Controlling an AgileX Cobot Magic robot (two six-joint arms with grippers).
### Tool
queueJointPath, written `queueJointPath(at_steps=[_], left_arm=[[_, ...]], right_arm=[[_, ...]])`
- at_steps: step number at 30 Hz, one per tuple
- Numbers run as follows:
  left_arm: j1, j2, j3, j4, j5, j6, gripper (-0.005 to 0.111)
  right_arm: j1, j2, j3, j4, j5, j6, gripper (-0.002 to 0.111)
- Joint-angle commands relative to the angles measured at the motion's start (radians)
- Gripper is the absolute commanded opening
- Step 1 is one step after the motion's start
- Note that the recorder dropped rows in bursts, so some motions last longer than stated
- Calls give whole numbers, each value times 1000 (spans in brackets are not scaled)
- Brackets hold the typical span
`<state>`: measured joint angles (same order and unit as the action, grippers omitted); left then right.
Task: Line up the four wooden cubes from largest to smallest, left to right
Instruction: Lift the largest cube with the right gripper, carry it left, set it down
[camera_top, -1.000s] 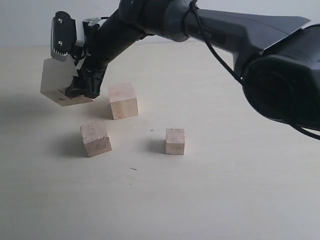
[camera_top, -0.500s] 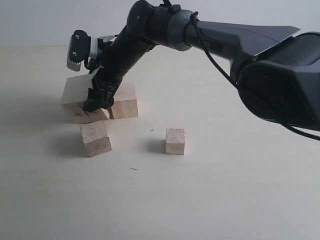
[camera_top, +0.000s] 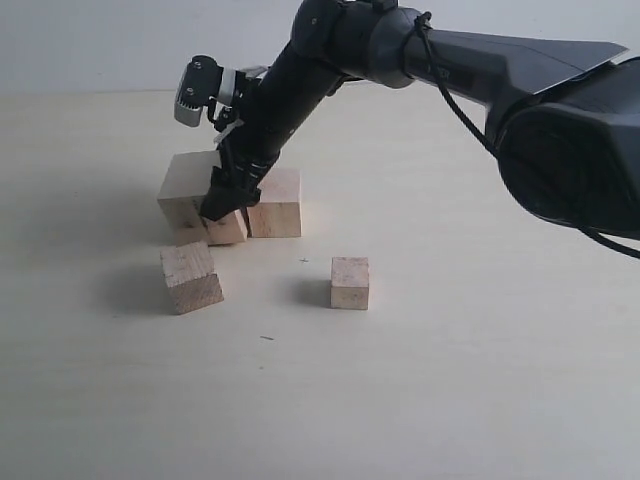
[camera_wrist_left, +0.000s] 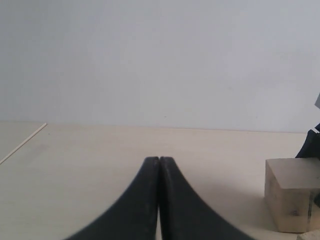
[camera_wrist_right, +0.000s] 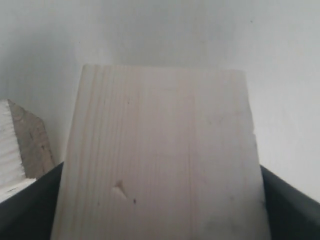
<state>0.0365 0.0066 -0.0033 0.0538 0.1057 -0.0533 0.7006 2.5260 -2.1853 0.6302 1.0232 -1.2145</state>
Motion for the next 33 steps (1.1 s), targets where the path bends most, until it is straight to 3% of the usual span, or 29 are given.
queueJointPath(at_steps=[1,16,19,28,33], left_arm=[[2,-7,3,-10,-4,4,3],[2,-7,3,-10,-4,4,3],[2,-7,3,-10,-4,4,3],[2,-7,3,-10,-4,4,3],[2,-7,3,-10,-4,4,3]], right_arm=[[-2,-12,-3,13,-34,12,0],[15,17,-4,14,-68,15,4],[22,18,-4,-6,-93,15,16],[43,6,-6,-12,-100,12,68],[43,-78,-6,-5,-73,96,82]])
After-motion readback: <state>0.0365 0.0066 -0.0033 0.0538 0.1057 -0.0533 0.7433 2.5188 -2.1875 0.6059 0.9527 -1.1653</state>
